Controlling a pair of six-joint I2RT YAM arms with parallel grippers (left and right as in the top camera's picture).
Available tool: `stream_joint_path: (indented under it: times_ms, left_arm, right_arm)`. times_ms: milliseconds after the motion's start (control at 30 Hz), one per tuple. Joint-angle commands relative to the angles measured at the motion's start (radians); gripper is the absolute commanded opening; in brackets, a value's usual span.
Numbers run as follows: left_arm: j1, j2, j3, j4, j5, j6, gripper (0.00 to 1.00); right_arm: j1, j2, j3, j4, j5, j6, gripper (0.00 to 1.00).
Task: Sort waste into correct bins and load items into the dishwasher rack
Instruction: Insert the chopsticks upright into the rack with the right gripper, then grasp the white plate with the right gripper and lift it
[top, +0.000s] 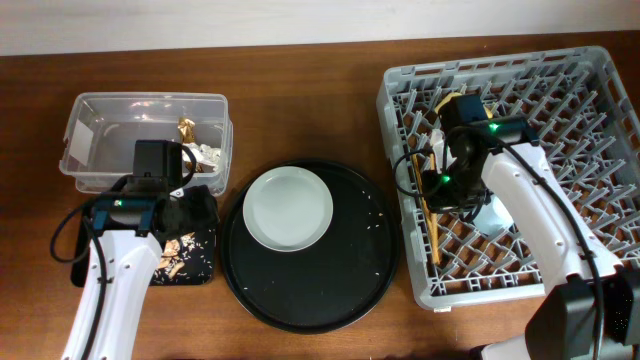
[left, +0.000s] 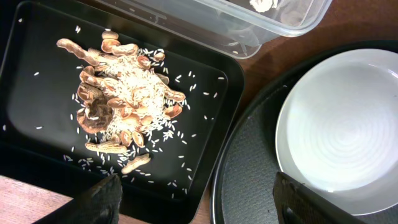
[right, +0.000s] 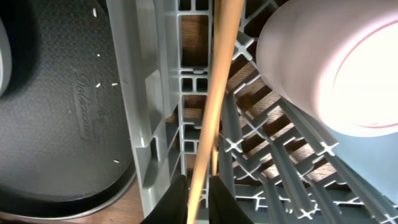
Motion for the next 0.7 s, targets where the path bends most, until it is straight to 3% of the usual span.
stream_joint_path:
  times_ms: [0,233,300,400,567,667]
  left_arm:
    - [0.005,-0.017,0.003,-0.001,0.000,-0.010,0.77]
    - [0.005,-0.017,0.003,-0.001,0.000,-0.010,0.77]
    - [0.005,-0.017,0.003,0.000,0.000,-0.010,0.77]
    - [0.005,-0.017,0.003,-0.001,0.000,-0.010,0.77]
    - [0.005,-0.017,0.003,-0.001,0.000,-0.010,0.77]
    - [0.005,-0.017,0.003,-0.001,-0.001,-0.010,0.77]
  right_arm:
    - [-0.002,0.000,-0.006,0.003,-0.013,-0.008,0.29]
    - [0.020,-0.031,0.083,0.012,-0.097,0.021,0.41]
    - [0.090,-0.038,0.155,0.045,-0.116,0.031,0.47]
    - [0.283,0.020,0.148,0.227,-0.116,0.112,0.61]
    - [0.418,0.333,0.145,0.337,-0.087,0.269,0.61]
    - [0.429,0.466,0.145,0.350,-0.082,0.328,0.50]
